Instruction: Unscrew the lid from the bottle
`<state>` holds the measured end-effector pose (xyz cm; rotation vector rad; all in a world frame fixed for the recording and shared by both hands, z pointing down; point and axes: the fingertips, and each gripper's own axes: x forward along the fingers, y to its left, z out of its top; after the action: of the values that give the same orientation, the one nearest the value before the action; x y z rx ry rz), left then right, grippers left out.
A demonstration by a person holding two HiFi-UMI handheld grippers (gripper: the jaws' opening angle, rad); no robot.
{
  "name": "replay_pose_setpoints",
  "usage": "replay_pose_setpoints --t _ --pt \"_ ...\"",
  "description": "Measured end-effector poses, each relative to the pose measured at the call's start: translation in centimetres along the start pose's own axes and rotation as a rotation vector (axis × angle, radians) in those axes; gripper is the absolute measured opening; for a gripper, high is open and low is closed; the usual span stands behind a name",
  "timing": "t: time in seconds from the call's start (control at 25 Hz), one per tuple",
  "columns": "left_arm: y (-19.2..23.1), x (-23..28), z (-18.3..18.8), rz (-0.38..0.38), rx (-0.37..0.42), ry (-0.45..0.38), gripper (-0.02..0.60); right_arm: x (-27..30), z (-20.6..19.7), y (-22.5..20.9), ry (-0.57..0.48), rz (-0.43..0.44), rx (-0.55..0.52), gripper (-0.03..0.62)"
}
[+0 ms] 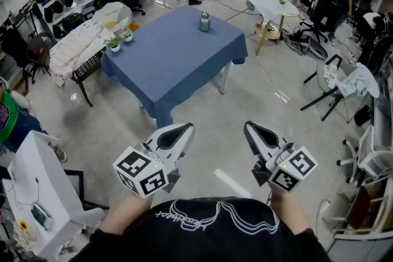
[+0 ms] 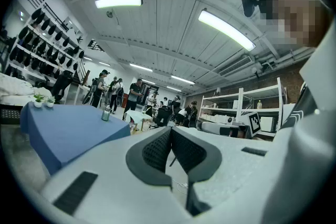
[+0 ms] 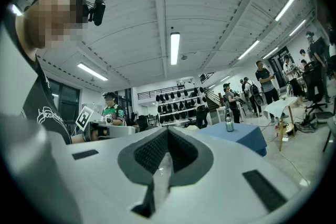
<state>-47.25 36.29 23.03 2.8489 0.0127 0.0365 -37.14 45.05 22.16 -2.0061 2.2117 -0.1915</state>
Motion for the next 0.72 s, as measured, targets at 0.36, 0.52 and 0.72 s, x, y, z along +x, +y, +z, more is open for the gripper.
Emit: replay_pose_setpoints --t 0.36,0.52,0.72 --pt "-0.9 2.1 0.2 0.003 0.018 -0.003 0.003 -1.0 0.6 -2.2 0.005 -0.005 -0.012 -0.002" --pt "-1.3 3.2 0.3 0.030 0.044 -0.018 0.005 -1.8 1.5 -3.5 -0.022 -0.009 -0.010 -0.005" --pt "-2.0 4.9 0.7 0.032 0.070 -0.022 0.070 -2.6 2.2 -5.1 -0.005 -0.005 -0.032 0.139"
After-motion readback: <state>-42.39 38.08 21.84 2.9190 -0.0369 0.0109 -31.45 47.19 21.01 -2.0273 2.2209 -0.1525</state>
